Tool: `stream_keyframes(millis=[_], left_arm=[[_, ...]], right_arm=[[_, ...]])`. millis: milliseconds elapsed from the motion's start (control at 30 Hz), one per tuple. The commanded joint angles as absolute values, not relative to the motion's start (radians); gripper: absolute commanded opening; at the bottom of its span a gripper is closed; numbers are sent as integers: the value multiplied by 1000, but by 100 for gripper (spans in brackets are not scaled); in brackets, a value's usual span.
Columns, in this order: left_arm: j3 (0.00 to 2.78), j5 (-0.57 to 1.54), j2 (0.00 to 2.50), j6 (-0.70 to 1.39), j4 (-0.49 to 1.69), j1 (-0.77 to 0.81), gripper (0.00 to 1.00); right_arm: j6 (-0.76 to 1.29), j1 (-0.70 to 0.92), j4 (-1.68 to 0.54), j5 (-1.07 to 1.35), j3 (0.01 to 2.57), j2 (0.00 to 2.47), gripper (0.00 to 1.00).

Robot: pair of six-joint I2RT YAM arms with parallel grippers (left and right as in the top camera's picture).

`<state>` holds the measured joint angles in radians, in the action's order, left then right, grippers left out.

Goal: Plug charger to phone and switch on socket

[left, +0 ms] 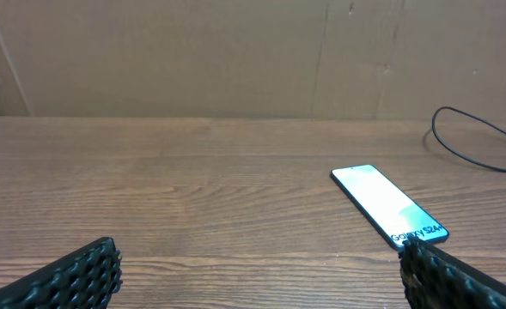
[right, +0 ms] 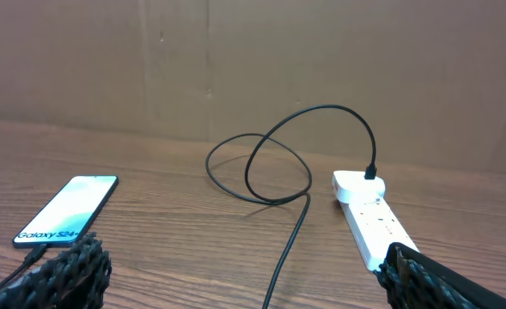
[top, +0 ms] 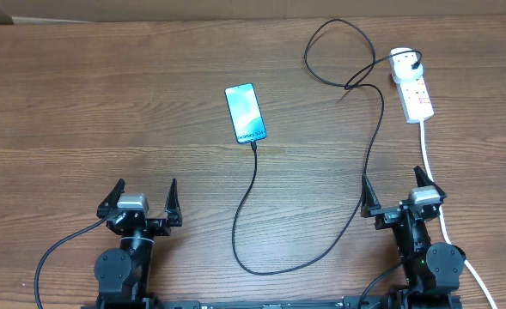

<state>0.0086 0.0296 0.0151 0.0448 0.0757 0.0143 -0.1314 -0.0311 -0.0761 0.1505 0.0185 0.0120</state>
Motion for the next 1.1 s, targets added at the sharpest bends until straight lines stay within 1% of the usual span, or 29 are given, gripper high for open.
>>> stream_keyframes(millis=[0, 700, 867, 1067], left_arm=[[4, 27, 4, 22, 78, 20, 100], [4, 27, 4, 22, 78, 20, 100], [4, 27, 4, 22, 78, 20, 100], [4, 27, 4, 22, 78, 20, 100]], right_arm=[[-132, -26, -72, 147, 8, 3, 100], [-123, -26, -70, 163, 8, 3, 100], [48, -26, -70, 166, 8, 3, 100], [56, -26, -70, 165, 8, 3, 100]])
